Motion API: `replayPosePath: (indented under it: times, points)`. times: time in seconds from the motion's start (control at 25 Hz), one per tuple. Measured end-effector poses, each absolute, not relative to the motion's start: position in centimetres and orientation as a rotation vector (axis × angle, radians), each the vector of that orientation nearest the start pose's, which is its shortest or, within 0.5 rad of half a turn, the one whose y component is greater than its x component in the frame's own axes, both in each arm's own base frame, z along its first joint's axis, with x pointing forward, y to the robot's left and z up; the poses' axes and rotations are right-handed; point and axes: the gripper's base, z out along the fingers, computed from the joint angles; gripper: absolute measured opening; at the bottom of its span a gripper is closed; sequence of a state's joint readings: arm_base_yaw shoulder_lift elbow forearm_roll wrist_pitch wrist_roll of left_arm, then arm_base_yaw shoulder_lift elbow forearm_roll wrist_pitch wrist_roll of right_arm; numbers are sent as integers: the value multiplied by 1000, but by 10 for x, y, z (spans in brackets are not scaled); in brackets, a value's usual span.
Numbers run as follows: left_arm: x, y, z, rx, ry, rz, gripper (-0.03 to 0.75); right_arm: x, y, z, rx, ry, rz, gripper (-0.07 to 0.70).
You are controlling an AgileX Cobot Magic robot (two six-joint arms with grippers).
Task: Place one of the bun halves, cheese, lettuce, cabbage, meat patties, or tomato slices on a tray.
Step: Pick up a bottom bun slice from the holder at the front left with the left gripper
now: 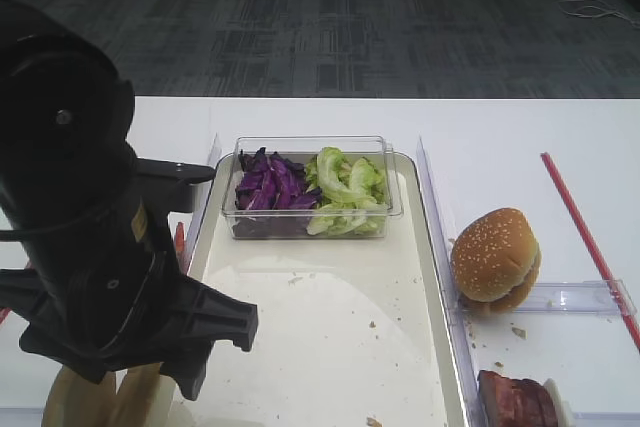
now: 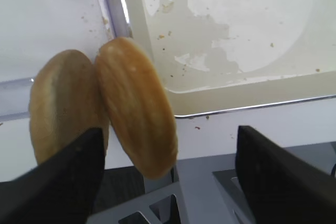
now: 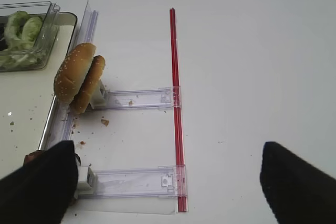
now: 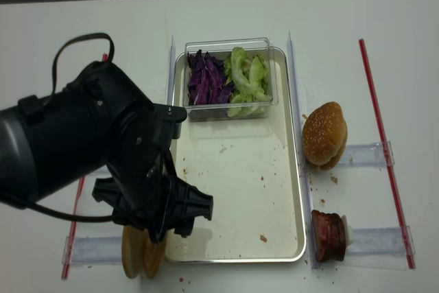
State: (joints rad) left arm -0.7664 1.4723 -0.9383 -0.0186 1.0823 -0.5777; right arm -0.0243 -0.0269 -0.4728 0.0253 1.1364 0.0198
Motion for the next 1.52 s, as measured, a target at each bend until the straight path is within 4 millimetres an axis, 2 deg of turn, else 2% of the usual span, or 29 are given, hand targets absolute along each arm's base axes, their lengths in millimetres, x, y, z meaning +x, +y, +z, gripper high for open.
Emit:
replayPosePath:
  times: [0.32,0.88,1.2,1.52]
  points:
    - [183,-178,218,259,3148,-7,480,-9,2,264,46,2120,29,692]
    - [188,-180,203,281,3173,77,390,-9,2,264,46,2120,29,692]
    - [188,-177,202,300,3177,139,250,-9,2,264,46,2120,29,692]
    - [188,-176,202,308,3176,159,187,-9,2,264,46,2120,29,692]
